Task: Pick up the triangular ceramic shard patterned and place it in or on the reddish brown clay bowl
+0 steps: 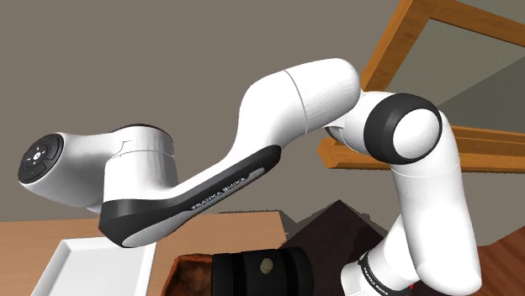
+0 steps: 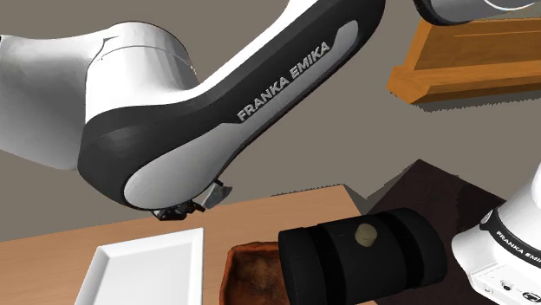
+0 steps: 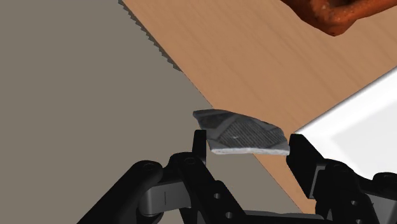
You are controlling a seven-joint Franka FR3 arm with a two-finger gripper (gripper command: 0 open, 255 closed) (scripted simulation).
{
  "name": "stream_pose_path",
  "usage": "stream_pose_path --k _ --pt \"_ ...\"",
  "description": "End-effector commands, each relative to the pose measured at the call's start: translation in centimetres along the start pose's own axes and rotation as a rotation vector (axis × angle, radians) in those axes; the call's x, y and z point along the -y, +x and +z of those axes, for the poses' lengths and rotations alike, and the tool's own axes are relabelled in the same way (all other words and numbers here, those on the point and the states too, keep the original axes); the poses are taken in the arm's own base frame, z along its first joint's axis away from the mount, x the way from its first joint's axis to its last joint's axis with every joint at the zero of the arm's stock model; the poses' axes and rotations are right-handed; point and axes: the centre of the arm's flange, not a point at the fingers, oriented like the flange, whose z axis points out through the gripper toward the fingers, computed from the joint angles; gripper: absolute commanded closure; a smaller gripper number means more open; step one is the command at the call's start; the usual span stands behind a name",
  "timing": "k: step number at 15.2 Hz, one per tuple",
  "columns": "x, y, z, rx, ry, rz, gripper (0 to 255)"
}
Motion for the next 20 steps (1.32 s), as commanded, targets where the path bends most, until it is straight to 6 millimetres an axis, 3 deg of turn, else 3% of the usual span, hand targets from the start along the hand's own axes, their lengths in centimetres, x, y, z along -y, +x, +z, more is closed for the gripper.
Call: stream_pose_path --k 1,2,17,20 --pt "-0.6 0.0 -1.0 0.0 0.0 0.0 255" --pt "-0.6 0.0 -1.1 0.0 0.0 0.0 255" --pt "5.4 -18.4 -6.4 0.0 0.0 0.0 255" --pt "6.2 -18.5 -5.0 0.0 0.0 0.0 255"
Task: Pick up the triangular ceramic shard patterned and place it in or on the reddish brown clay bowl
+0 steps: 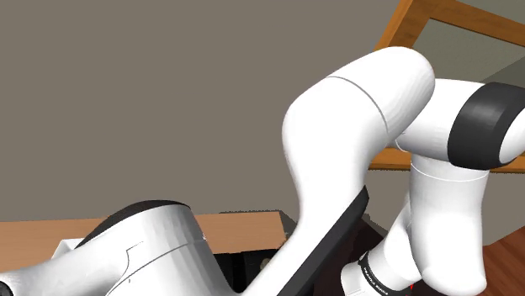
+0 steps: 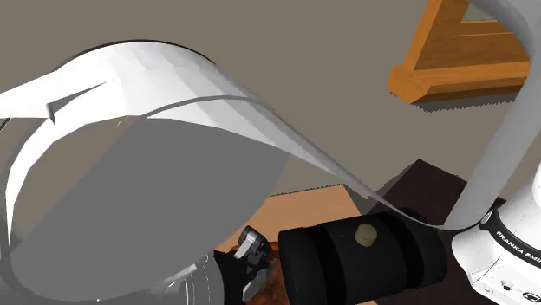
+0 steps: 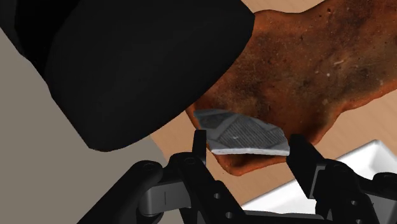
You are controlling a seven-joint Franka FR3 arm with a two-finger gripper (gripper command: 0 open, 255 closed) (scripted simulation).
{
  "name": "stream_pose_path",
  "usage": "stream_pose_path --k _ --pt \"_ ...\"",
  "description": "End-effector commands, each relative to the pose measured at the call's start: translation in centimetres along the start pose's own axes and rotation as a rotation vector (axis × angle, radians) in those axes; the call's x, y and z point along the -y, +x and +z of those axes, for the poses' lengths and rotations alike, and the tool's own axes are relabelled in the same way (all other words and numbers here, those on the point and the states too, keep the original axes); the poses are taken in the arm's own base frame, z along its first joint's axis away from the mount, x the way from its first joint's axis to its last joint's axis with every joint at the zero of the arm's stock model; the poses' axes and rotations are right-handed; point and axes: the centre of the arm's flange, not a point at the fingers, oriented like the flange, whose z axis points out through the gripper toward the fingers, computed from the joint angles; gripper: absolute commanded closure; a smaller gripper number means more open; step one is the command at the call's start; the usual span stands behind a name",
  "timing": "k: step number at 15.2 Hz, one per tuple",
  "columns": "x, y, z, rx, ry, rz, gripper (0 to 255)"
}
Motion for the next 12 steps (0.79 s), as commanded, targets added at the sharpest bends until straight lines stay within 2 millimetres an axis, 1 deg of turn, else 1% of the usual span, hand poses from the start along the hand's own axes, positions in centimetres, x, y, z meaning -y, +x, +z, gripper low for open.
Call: stream_pose_path --k 1,12 --pt "0.5 -0.3 0.9 0.0 0.0 0.001 255" --pt "3.3 -0.4 6.0 0.0 0.0 0.001 255"
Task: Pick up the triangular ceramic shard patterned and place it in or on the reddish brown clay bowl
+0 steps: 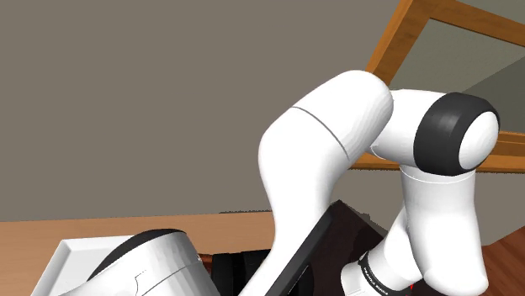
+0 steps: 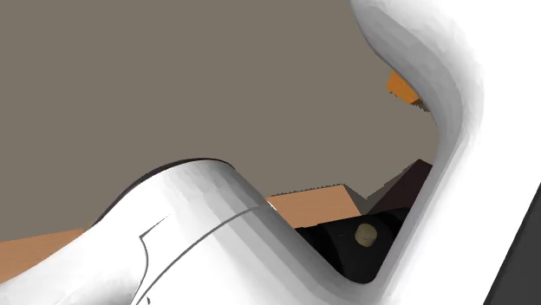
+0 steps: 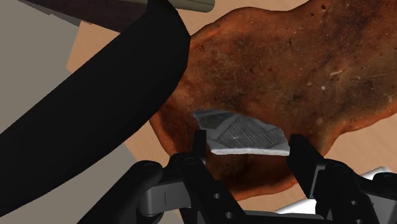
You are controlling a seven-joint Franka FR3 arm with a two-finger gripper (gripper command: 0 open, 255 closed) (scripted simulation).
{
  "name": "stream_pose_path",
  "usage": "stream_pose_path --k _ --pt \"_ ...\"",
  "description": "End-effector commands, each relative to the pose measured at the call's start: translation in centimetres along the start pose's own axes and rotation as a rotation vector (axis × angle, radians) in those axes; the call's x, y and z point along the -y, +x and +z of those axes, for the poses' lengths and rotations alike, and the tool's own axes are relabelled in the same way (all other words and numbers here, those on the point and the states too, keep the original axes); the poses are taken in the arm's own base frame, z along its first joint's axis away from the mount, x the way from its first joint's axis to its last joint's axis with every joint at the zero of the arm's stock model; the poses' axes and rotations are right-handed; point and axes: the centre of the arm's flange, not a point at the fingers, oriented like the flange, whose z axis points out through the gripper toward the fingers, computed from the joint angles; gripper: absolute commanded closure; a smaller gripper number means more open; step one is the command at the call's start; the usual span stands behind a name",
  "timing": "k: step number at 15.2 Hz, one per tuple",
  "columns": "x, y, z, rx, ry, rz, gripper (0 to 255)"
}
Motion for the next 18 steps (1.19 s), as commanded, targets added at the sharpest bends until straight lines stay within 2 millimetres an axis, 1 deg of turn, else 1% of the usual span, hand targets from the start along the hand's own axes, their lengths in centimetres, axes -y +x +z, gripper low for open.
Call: stream_pose_path --k 1,8,9,14,17,18 --pt "0.4 -0.1 0.8 0.0 0.0 0.0 255" --pt "0.4 -0.1 0.8 0.0 0.0 0.0 255" --pt "0.4 -0.1 0.8 0.0 0.0 0.0 0" --pt "0.4 -0.1 0.8 0.0 0.0 0.0 0" --pt "0.4 -0.1 -3.1 0.0 0.0 0.0 0" --pt "0.4 -0.1 -4.2 0.0 0.0 0.0 0"
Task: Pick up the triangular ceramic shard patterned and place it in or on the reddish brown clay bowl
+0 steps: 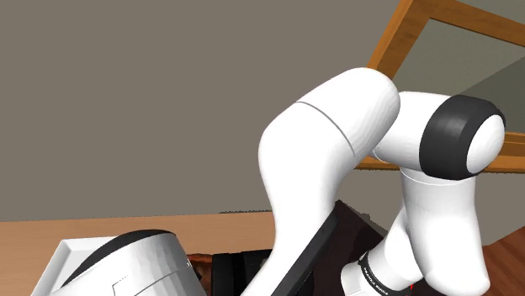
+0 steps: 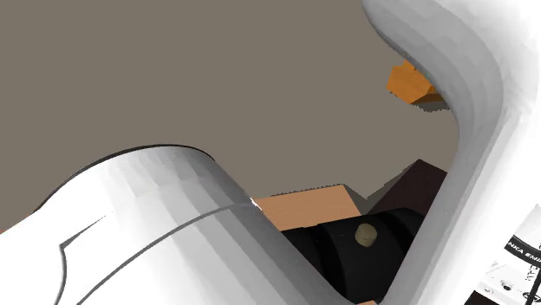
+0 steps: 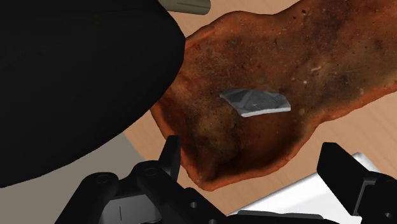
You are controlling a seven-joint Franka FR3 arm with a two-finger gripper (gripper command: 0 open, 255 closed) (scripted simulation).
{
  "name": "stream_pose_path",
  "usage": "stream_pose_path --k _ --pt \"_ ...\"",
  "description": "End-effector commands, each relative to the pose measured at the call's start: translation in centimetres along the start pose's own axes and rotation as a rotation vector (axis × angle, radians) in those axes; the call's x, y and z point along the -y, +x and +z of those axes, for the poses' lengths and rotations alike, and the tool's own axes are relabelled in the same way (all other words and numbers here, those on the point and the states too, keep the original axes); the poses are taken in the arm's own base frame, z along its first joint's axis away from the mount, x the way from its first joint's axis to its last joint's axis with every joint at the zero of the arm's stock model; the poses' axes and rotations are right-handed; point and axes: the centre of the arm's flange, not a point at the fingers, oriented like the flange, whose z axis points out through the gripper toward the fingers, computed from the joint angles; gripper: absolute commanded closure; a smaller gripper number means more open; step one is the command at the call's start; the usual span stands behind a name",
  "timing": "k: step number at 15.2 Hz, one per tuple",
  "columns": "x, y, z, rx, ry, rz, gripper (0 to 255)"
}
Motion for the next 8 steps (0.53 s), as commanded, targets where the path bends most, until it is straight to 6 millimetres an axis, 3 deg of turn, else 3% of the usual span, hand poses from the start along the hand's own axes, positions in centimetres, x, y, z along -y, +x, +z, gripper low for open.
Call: stream_pose_path --k 1,8 --pt "-0.09 0.02 -1.28 0.001 -0.001 0.0 0" --pt "-0.09 0.02 -1.28 0.001 -0.001 0.0 0"
